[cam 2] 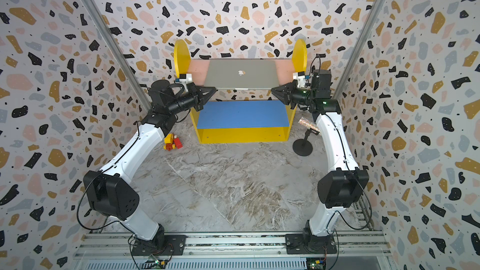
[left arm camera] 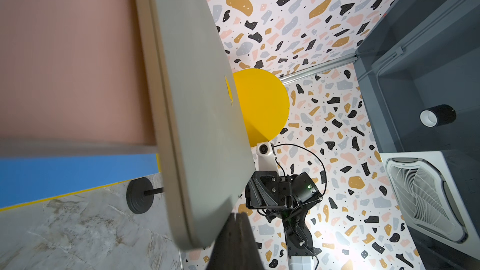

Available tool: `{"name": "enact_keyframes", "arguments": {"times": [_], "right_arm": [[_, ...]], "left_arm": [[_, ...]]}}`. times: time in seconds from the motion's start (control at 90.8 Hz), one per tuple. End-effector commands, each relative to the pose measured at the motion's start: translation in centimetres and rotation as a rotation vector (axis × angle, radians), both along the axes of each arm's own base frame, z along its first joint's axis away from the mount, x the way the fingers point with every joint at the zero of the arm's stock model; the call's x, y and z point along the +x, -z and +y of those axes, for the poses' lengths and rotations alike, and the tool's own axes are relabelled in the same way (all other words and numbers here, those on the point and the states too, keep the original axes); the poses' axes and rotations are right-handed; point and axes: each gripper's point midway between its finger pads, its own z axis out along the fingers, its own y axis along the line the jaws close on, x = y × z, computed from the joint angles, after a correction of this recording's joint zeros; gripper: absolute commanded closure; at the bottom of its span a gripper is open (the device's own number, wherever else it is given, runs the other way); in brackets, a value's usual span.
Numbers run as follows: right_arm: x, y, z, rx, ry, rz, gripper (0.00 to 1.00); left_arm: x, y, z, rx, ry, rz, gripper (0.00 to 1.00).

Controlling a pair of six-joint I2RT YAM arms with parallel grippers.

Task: Close the laptop lid and set it aside
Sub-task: Place the laptop on the shelf.

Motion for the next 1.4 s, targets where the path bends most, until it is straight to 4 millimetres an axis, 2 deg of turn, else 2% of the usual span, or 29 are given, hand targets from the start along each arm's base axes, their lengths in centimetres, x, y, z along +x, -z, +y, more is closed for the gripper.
{"name": "enact_keyframes", "arguments": {"times": [0.0,0.859,1.388], "right_arm": [[0.8,-1.9,-0.6,0.002,0.024,-0.076,0.85],[2.0,-1.8,-0.8,0.001,0.04,-0.073,0.85],[2.3,-1.7,-0.7,-0.025,0.068,-0.096,0.85]], "left_arm": [[0.1,-2.7,0.4,-0.019,-0.008,-0.088,1.0],[1.4,-2.5,0.4,-0.009,-0.028,-0.081,1.0],[0.9,-2.6,0.8,0.055,-0.055,-0.104,1.0]]}}
